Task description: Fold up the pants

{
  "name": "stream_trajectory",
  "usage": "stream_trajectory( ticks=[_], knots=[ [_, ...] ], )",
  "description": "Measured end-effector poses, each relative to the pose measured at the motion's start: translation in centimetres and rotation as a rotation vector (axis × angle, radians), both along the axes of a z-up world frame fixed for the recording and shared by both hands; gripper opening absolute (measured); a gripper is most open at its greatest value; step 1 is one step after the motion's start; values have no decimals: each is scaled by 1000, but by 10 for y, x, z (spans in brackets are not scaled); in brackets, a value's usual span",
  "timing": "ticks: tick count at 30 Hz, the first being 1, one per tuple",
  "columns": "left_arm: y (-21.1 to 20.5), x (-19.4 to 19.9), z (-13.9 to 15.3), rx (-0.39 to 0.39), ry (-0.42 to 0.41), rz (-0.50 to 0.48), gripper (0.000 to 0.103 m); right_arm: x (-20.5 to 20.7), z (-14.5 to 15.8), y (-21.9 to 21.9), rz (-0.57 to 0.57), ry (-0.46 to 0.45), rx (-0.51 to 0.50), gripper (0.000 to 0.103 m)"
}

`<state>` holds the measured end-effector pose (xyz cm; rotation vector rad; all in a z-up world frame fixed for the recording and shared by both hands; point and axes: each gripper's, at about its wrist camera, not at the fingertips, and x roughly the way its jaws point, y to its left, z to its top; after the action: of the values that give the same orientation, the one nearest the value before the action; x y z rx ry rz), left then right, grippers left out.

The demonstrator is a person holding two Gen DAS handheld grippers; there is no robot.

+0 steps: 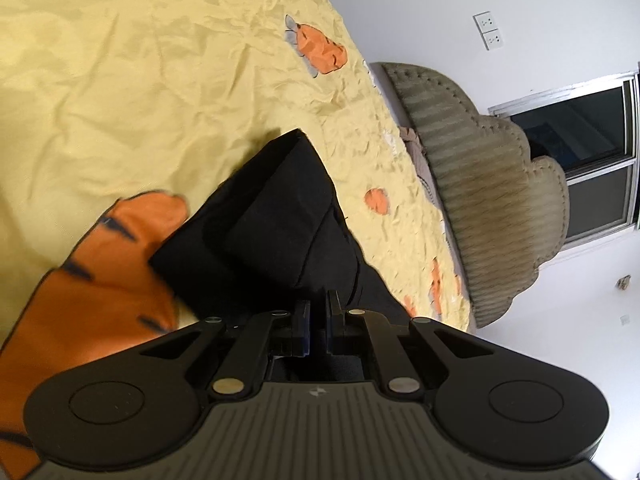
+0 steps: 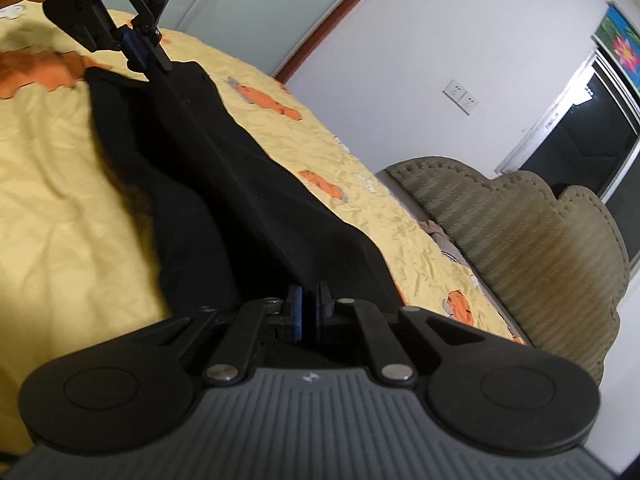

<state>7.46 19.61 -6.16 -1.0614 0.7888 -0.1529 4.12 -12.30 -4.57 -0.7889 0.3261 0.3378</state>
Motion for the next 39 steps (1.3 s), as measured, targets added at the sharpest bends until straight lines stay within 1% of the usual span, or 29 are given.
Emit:
stream_trajectory(
  ticks=[2,4,6,7,8,9,10,13,15,20,22,23,25,27,30,33,36,38,39],
  knots=[
    [-1,-6,3,28,-6,0,6,-5,-1,1,7,13,-8,5],
    [-3,-13,8,76,-23,4,6,-9,-3,1,12,23,-11,4],
    [-7,-21,16,158,-59,10,6,-13,-4,1,16,31,-11,4],
    [-10,-25,22,211,-78,13,6,-14,-4,2,20,33,-12,4],
    [-12,-28,24,245,-90,10,6,-16,-4,2,23,34,-14,4],
    [-14,-29,24,267,-86,0,6,-17,-4,3,25,35,-14,4],
    [-14,-28,20,285,-59,-5,6,-17,-3,3,29,38,-15,4],
    [-9,-28,5,295,29,23,6,-16,-6,4,33,54,-27,4],
    [0,-34,-1,298,52,58,6,-18,-9,5,33,62,-37,4],
    [16,-49,8,337,23,126,7,-22,-14,5,36,73,-45,4],
    [16,-47,14,347,7,112,6,-22,-13,6,35,73,-39,4],
    [17,-46,15,313,-1,89,6,-22,-13,6,33,73,-36,4],
    [17,-39,13,216,-5,42,7,-22,-15,6,31,76,-35,4],
    [18,-35,8,136,3,25,7,-22,-18,7,29,74,-41,4],
    [17,-29,1,59,24,30,7,-23,-18,7,25,70,-35,4],
    [18,-21,-9,-41,52,22,11,-23,-17,5,23,69,-24,4],
    [18,-13,-16,-98,76,25,12,-24,-16,3,22,68,-17,4],
    [17,-10,-20,-137,87,15,23,-24,-16,4,21,68,-17,4],
    [17,-10,-21,-146,85,16,36,-24,-17,4,21,68,-20,4]
  ],
)
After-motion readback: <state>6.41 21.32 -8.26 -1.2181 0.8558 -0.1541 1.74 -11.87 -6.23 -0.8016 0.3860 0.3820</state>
